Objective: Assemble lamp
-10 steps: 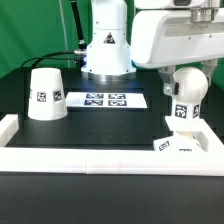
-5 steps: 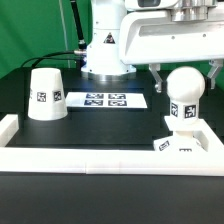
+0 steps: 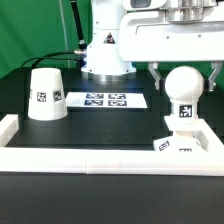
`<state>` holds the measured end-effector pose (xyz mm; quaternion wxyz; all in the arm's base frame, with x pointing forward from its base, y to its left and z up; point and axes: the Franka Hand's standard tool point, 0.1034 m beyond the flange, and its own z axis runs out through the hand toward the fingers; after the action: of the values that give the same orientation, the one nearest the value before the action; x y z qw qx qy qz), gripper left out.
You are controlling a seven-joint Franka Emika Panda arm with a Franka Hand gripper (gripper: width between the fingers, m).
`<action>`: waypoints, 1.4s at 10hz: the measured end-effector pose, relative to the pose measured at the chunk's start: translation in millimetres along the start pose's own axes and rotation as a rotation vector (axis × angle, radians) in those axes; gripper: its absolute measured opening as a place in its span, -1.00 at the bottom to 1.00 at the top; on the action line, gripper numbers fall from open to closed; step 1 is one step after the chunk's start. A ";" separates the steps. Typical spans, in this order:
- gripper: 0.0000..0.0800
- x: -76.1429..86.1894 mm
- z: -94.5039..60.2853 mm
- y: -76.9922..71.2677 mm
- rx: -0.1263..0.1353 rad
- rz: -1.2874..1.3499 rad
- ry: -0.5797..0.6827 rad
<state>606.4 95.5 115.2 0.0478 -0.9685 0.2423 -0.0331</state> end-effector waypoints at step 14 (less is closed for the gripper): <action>0.75 -7.1 2.6 -11.3 0.019 0.311 -0.024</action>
Offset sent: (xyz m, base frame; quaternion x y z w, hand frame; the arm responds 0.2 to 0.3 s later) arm -0.0071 0.0025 -0.0050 -0.0001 -0.0161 0.2734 0.9618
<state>605.6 109.0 113.6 0.0642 -0.9191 0.3885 -0.0160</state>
